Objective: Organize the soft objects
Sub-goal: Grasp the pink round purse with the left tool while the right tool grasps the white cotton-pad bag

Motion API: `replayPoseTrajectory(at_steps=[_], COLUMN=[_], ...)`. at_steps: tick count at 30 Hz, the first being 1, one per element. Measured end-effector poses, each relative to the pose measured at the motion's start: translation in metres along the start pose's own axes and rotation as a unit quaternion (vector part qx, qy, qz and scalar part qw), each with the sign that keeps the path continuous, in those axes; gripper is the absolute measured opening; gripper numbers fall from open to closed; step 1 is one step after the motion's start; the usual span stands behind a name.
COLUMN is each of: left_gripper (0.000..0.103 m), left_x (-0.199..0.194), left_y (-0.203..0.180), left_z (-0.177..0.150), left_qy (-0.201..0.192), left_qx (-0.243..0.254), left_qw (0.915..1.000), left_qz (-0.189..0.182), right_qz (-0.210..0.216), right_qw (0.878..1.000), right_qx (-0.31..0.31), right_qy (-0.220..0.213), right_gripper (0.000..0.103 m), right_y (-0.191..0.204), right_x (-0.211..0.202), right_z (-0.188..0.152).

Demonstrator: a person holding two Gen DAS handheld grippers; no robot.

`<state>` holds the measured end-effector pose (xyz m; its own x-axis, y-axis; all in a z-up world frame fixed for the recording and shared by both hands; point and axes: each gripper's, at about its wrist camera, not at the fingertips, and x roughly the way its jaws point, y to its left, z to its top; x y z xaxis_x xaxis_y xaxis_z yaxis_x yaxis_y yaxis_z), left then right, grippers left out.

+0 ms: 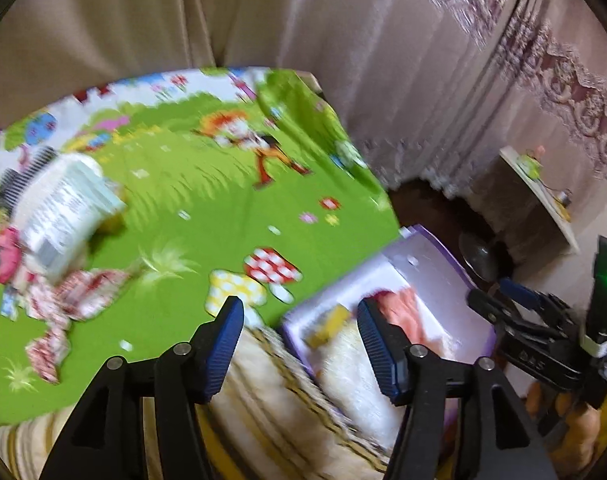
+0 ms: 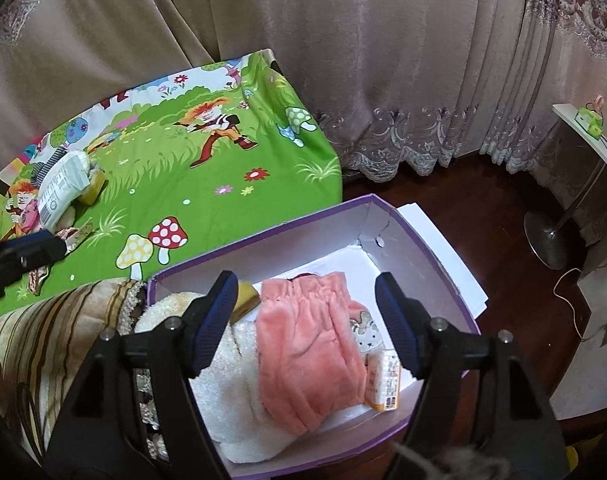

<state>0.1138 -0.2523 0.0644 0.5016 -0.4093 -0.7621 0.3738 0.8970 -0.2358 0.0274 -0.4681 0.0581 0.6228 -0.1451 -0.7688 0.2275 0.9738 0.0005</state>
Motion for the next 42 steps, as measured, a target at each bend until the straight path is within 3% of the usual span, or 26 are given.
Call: replayPoseTrajectory(at_steps=[6, 13, 17, 23, 30, 42], left_gripper=[0.072, 0.084, 0.085, 0.085, 0.085, 0.085], left_x=[-0.01, -0.02, -0.03, -0.044, -0.058, -0.026], left_y=[0.021, 0.057, 0.085, 0.139, 0.209, 0.284], left_z=[0.004, 0.008, 0.011, 0.016, 0.009, -0.006], left_qy=[-0.043, -0.065, -0.081, -0.094, -0.085, -0.005], left_qx=[0.032, 0.027, 0.02, -0.024, -0.06, -0.062], left_qw=[0.9973, 0.9923, 0.9864, 0.9813, 0.9774, 0.9748], left_qz=[0.051, 0.102, 0.142, 0.166, 0.184, 0.214], right_qz=[0.009, 0.008, 0.002, 0.013, 0.062, 0.141], right_qw=[1.0, 0.998, 0.997, 0.994, 0.991, 0.982], right_qx=[-0.014, -0.048, -0.044, -0.067, -0.096, -0.121], right_qy=[-0.009, -0.042, -0.061, -0.091, -0.075, -0.029], right_gripper=[0.08, 0.092, 0.095, 0.096, 0.097, 0.097], right_y=[0.016, 0.045, 0.058, 0.085, 0.119, 0.183], right_x=[0.0, -0.009, -0.012, -0.01, 0.004, 0.041], right_z=[0.002, 0.01, 0.019, 0.03, 0.046, 0.066])
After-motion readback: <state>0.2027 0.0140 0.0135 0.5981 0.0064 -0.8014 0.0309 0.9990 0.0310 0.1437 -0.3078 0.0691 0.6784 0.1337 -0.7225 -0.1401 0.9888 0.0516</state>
